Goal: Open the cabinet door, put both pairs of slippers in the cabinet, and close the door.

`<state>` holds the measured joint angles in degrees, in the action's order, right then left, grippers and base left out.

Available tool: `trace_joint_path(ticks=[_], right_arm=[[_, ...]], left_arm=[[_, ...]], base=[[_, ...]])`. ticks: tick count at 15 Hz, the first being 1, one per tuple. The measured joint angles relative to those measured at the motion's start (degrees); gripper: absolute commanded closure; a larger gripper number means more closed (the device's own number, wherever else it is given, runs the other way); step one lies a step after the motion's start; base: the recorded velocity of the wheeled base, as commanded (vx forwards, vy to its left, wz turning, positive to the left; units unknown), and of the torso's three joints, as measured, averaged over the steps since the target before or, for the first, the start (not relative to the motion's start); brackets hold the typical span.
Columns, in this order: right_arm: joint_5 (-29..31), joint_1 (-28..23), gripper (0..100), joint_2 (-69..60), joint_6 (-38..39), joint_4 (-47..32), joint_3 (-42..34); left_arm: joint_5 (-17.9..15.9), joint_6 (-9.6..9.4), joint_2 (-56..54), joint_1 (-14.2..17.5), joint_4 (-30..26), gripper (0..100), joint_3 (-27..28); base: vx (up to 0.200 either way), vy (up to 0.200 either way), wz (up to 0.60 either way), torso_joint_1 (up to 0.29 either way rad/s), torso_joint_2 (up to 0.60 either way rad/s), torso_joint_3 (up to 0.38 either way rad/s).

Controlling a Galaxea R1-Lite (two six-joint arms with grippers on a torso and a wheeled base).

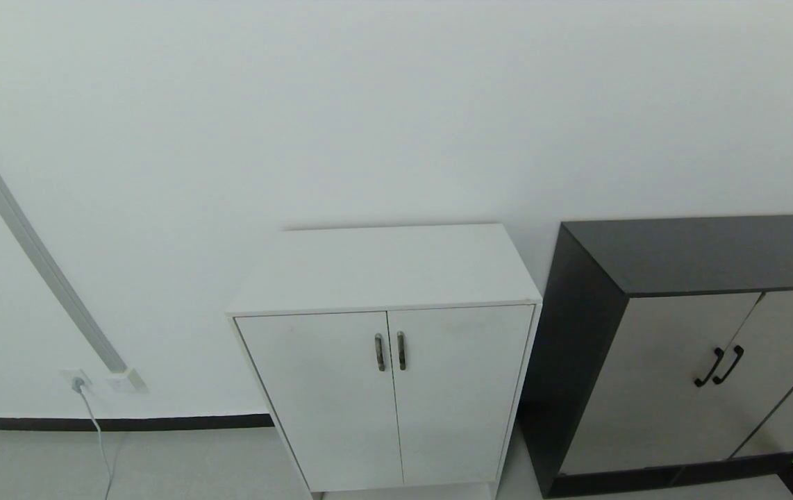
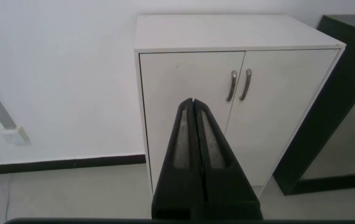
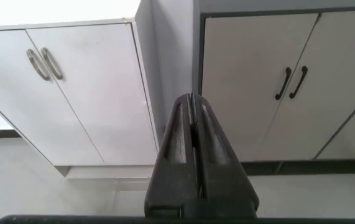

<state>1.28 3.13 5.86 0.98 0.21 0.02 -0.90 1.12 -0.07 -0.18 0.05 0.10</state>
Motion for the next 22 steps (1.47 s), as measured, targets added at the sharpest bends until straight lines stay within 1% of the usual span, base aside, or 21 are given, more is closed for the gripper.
trace_joint_path(ticks=[3, 5, 9, 11, 14, 16, 18, 22], right_arm=[[-0.11, -3.86, 100, 2.38, -0.18, -0.05, 0.02], [-0.13, -4.47, 100, 2.67, -0.35, -0.05, 0.00], [-0.28, -4.62, 100, -0.74, -0.38, -0.05, -0.02], [-0.41, -3.79, 100, -3.56, -0.20, -0.02, -0.02], [-0.05, -3.46, 100, -5.24, 2.47, 0.20, -0.02], [0.85, -3.40, 100, -5.64, 3.18, 0.28, -0.02], [3.10, -3.38, 100, -5.79, 3.71, 0.44, -0.02], [3.64, -3.40, 100, -5.86, 4.14, 0.45, -0.02]], left_arm=[[0.01, 0.05, 0.00, 0.05, 0.00, 100, 0.00], [-0.05, 0.02, 0.00, 0.00, 0.00, 100, 0.00], [-0.05, 0.00, 0.00, 0.00, 0.00, 100, 0.00], [-0.05, 0.00, 0.00, 0.00, 0.00, 100, 0.00], [-0.07, -0.01, 0.00, 0.00, 0.00, 100, 0.00], [-0.07, -0.15, 0.00, 0.00, 0.00, 100, 0.00], [0.06, -0.12, 0.00, 0.00, 0.02, 100, 0.00], [0.01, -0.26, 0.00, 0.00, 0.02, 100, 0.00]], base=[[0.000, 0.000, 0.00, 0.000, 0.00, 0.000], [0.000, 0.000, 0.00, 0.000, 0.00, 0.000], [0.000, 0.000, 0.00, 0.000, 0.00, 0.000], [0.000, 0.000, 0.00, 0.000, 0.00, 0.000], [0.000, 0.000, 0.00, 0.000, 0.00, 0.000], [0.000, 0.000, 0.00, 0.000, 0.00, 0.000], [0.000, 0.000, 0.00, 0.000, 0.00, 0.000], [0.000, 0.000, 0.00, 0.000, 0.00, 0.000]])
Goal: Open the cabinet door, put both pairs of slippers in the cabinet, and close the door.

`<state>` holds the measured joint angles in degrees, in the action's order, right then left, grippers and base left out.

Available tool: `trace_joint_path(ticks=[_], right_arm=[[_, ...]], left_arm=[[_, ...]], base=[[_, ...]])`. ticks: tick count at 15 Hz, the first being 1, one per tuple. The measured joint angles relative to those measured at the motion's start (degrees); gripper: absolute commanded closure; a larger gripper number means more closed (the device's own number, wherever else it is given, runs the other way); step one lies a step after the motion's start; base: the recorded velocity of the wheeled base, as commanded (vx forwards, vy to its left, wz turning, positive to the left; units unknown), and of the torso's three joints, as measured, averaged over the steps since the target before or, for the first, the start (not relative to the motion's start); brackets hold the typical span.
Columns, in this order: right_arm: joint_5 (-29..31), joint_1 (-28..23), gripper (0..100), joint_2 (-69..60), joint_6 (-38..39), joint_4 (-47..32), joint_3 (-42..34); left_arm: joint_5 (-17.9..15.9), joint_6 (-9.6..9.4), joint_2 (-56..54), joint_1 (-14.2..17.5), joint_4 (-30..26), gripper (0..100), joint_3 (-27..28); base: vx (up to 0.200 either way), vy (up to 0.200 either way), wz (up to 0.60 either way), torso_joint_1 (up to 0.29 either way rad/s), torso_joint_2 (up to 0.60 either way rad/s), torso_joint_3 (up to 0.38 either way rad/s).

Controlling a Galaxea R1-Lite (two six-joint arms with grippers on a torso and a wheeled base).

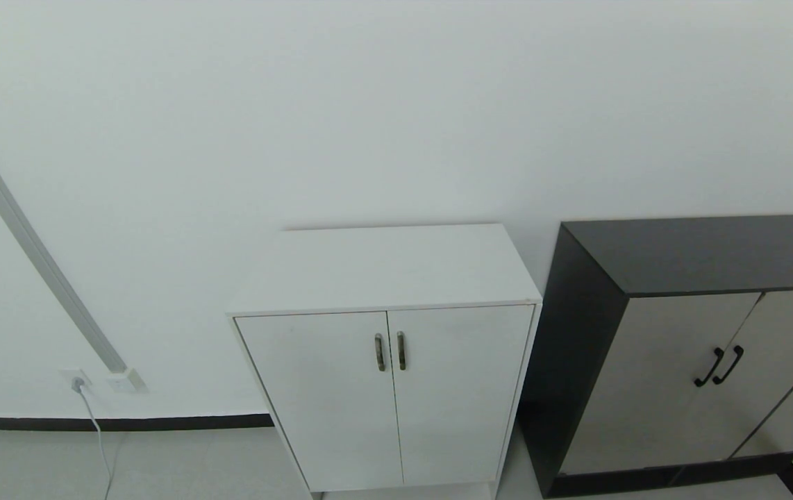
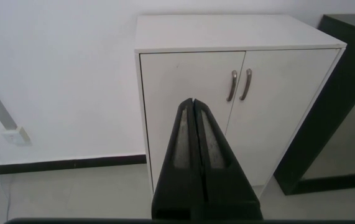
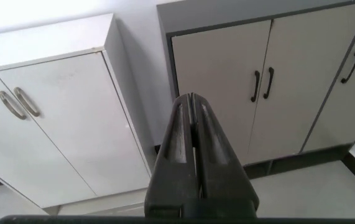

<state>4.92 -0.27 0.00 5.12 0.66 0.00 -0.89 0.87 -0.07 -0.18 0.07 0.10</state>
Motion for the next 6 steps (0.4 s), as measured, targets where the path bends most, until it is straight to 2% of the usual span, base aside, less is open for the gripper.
trace_joint_path(ticks=[6], right_arm=[[-0.37, 0.02, 100, -0.07, -0.44, 0.00, 0.00]], left_arm=[[0.00, 0.00, 0.00, 0.00, 0.00, 100, 0.00]], base=[[0.000, 0.000, 0.00, 0.000, 0.00, 0.000]])
